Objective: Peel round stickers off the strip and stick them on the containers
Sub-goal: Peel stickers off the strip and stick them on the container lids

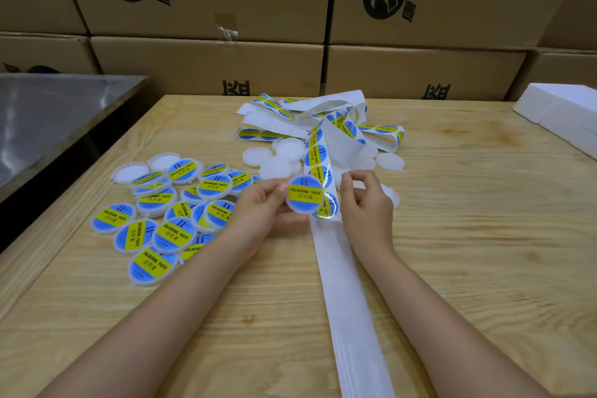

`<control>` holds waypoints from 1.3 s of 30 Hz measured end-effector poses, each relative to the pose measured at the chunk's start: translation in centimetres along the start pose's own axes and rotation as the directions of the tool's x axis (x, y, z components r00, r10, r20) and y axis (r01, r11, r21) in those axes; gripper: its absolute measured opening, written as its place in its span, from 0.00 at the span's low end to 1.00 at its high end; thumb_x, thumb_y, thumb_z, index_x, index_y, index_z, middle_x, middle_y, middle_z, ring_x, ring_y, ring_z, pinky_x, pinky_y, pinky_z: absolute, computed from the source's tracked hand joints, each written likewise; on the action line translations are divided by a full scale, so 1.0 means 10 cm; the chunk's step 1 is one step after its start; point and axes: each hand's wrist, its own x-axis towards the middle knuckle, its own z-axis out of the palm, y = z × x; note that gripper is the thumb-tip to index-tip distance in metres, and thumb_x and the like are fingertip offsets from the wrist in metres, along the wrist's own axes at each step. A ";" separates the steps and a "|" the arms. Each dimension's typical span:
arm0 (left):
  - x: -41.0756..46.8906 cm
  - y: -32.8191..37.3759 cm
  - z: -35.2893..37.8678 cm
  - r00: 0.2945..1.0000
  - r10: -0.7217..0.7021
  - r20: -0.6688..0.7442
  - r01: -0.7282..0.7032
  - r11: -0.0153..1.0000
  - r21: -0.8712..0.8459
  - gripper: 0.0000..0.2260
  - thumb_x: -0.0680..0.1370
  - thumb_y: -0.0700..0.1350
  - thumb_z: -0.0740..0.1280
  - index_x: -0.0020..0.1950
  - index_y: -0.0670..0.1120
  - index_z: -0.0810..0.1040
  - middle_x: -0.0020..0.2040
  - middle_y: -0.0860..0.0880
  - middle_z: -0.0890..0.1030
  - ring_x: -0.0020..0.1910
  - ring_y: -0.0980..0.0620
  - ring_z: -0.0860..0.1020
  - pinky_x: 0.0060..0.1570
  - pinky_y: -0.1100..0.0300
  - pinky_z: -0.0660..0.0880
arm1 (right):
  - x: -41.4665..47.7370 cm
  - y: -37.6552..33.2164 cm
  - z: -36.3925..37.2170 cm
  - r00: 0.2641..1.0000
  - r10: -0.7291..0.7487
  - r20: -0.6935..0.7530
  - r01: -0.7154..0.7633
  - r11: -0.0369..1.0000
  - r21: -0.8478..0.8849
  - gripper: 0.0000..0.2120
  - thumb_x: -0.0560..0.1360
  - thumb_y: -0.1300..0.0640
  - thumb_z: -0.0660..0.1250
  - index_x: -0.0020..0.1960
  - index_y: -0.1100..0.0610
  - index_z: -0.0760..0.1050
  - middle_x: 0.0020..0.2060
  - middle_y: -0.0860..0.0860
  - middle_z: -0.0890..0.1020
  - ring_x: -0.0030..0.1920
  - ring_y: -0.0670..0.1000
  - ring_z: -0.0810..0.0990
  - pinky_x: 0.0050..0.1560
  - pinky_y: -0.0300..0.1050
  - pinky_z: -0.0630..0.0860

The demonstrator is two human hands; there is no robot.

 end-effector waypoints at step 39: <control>-0.01 0.04 0.03 0.963 0.260 0.069 -0.267 0.899 0.347 0.10 0.79 0.40 0.63 0.56 0.52 0.73 0.37 0.54 0.79 0.35 0.56 0.76 0.40 0.61 0.74 | -0.06 -0.08 0.02 0.841 -0.506 0.189 0.528 0.845 -0.086 0.37 0.62 0.51 0.78 0.65 0.65 0.69 0.53 0.56 0.77 0.53 0.48 0.72 0.56 0.40 0.68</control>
